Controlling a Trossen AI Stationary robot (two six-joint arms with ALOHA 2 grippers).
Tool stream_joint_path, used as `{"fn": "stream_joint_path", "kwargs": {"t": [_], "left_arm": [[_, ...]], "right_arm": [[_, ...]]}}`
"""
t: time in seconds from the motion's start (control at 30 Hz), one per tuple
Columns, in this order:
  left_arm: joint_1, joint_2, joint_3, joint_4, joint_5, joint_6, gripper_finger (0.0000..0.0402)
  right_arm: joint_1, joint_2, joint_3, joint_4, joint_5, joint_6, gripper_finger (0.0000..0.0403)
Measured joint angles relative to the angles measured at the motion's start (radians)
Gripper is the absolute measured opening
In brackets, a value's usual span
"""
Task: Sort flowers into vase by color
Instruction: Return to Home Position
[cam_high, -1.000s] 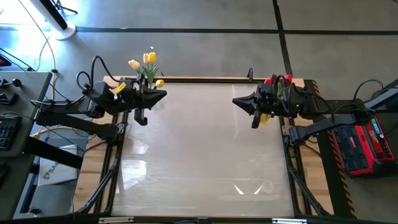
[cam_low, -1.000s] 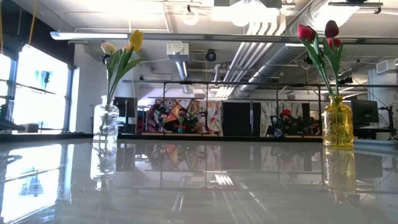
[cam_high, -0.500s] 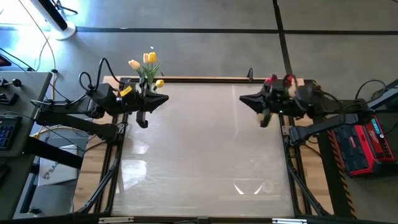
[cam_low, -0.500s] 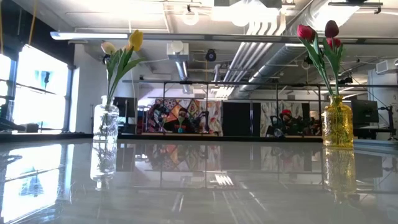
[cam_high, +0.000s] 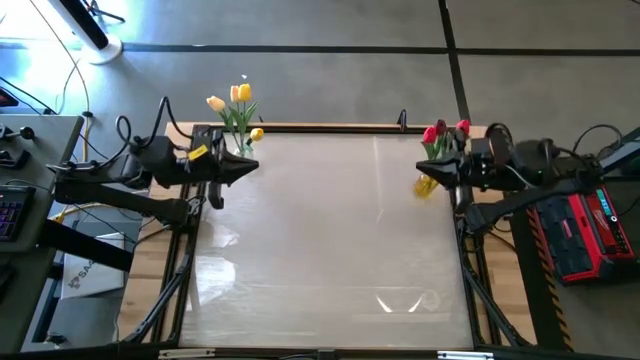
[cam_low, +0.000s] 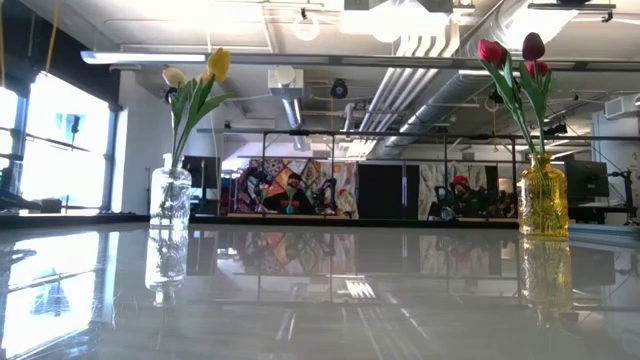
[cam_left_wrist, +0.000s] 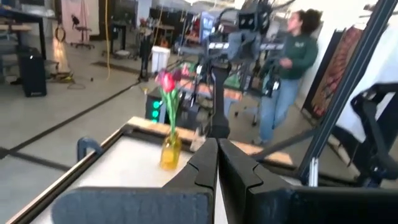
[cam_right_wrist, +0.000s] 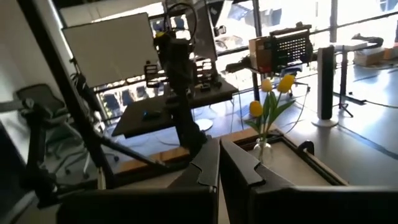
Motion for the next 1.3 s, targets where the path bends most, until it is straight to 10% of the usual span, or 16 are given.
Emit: {"fn": "stream_joint_path", "kwargs": {"t": [0.43,0.87,1.3], "left_arm": [[-0.011,-0.026,-0.183,0.250,-0.018,-0.020,0.0000],[-0.009,0.016,-0.195,0.264,-0.105,0.070,0.0000],[-0.009,-0.003,-0.282,0.268,-0.103,0.124,0.0000]], "right_arm": [[0.052,-0.103,-0.235,0.240,0.044,-0.096,0.0000],[0.051,-0.218,-0.239,0.064,0.243,0.061,0.0000],[0.052,-0.268,-0.278,0.000,0.152,0.003,0.0000]]}}
